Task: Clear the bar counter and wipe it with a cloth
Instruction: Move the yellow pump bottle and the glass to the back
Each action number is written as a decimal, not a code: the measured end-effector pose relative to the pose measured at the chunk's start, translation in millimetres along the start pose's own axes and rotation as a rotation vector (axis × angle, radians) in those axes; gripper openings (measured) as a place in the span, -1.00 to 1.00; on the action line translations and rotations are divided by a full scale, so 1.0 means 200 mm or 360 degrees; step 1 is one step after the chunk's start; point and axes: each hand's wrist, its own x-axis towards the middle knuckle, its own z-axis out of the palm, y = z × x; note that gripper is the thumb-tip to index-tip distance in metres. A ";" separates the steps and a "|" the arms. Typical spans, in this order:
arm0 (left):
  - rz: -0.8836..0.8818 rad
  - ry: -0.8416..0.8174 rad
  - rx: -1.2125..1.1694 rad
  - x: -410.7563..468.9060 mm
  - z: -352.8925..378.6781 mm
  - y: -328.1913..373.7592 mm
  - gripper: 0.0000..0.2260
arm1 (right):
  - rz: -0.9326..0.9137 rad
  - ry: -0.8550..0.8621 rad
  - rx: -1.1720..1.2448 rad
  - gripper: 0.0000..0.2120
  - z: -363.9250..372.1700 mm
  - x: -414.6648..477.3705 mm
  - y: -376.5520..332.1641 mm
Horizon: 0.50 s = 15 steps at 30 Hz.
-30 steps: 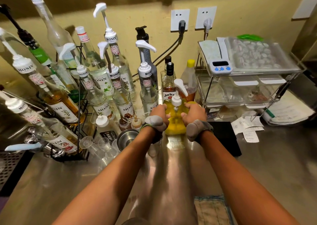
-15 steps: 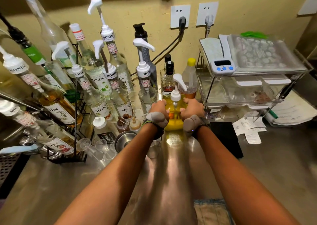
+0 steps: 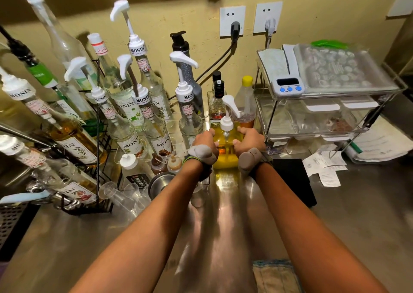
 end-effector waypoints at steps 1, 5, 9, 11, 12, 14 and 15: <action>-0.0010 -0.0004 -0.0008 -0.01 0.00 0.01 -0.65 | -0.0011 0.0004 0.0008 -0.52 0.00 -0.01 0.00; 0.0015 0.0028 -0.0021 -0.07 -0.01 0.02 -0.65 | -0.0049 -0.0025 0.0085 -0.53 -0.03 -0.06 0.00; 0.0015 0.0076 -0.0094 -0.16 -0.03 0.01 -0.63 | -0.0066 0.0002 0.0119 -0.59 -0.07 -0.14 -0.01; 0.0060 0.0115 -0.0106 -0.21 -0.05 0.01 -0.71 | -0.0069 0.0038 0.0110 -0.63 -0.08 -0.19 -0.01; 0.0082 0.0120 -0.0123 -0.24 -0.05 0.01 -0.74 | -0.0074 0.0040 0.0111 -0.65 -0.08 -0.22 0.00; 0.0116 0.0124 -0.0151 -0.31 -0.06 0.01 -0.77 | -0.0089 0.0026 0.0111 -0.69 -0.10 -0.29 0.00; 0.0133 0.0128 -0.0157 -0.34 -0.06 0.01 -0.79 | -0.0101 0.0018 0.0110 -0.71 -0.10 -0.33 0.01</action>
